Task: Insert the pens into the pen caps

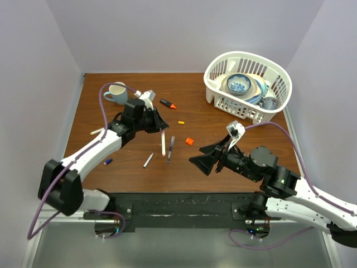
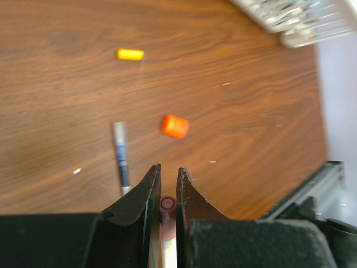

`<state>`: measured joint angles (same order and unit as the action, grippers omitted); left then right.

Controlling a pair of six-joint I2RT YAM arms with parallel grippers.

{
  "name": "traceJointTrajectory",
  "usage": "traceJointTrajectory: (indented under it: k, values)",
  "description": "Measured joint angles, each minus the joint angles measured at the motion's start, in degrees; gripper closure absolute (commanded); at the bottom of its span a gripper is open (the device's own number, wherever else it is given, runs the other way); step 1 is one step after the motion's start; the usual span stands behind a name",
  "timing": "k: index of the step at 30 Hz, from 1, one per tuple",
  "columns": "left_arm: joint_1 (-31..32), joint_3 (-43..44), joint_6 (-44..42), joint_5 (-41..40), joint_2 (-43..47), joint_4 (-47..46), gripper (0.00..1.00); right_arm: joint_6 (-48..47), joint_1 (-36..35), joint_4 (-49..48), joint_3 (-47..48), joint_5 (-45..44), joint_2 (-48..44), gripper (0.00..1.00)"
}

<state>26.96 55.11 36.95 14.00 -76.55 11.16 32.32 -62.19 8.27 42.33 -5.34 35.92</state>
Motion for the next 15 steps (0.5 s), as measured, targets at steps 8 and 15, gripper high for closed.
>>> traceJointTrajectory:
  k: [8, 15]
  values:
    - [0.0, 0.2, -3.9, -5.0, -13.4, -0.5, 1.0, 0.7, 0.0, 3.9, 0.0, -2.1, -0.9, 0.2]
    - [0.0, 1.0, -5.7, -7.3, -22.7, -1.3, 0.92, 0.7, 0.0, 5.9, 0.0, -3.2, -0.7, 0.2]
